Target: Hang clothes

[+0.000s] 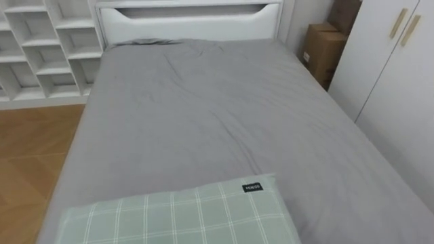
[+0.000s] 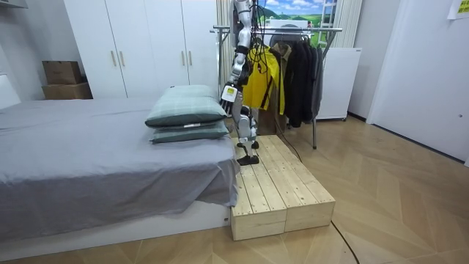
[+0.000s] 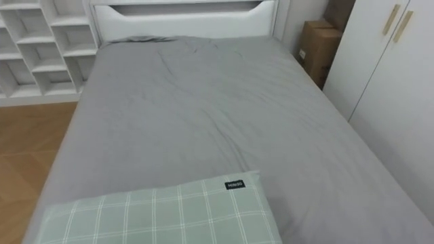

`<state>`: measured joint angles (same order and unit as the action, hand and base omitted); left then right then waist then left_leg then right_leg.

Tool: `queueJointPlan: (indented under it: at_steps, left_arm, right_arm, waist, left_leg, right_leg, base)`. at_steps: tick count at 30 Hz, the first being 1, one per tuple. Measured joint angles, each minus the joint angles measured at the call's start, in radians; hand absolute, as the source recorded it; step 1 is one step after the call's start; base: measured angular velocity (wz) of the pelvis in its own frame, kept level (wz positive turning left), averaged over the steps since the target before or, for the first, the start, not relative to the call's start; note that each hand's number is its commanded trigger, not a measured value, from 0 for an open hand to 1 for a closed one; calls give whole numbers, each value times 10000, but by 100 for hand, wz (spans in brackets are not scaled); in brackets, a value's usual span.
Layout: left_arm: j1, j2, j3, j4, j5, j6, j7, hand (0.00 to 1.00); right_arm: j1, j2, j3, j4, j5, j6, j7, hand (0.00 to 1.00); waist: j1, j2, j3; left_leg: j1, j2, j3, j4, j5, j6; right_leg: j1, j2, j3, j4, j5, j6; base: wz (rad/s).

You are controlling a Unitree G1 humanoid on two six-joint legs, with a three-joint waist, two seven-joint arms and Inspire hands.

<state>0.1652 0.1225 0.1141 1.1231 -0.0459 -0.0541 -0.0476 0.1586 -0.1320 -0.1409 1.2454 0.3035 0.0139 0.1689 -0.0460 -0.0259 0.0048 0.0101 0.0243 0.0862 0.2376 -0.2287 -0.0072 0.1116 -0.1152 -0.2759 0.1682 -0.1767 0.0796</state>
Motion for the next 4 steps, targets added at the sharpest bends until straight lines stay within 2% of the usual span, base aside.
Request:
queueJointPlan:
  at_steps: [4]
  left_arm:
    - [13, 0, -2, -1, -7, -28, -3, 0]
  right_arm:
    - [-3, -6, 16, 5, 4, 0, 96, 0]
  waist:
    - [3, 6, -11]
  left_leg:
    - [1, 0, 4, 3, 5, -1]
  right_leg:
    - [-18, 1, 9, 2, 0, 0]
  base:
    - [0]
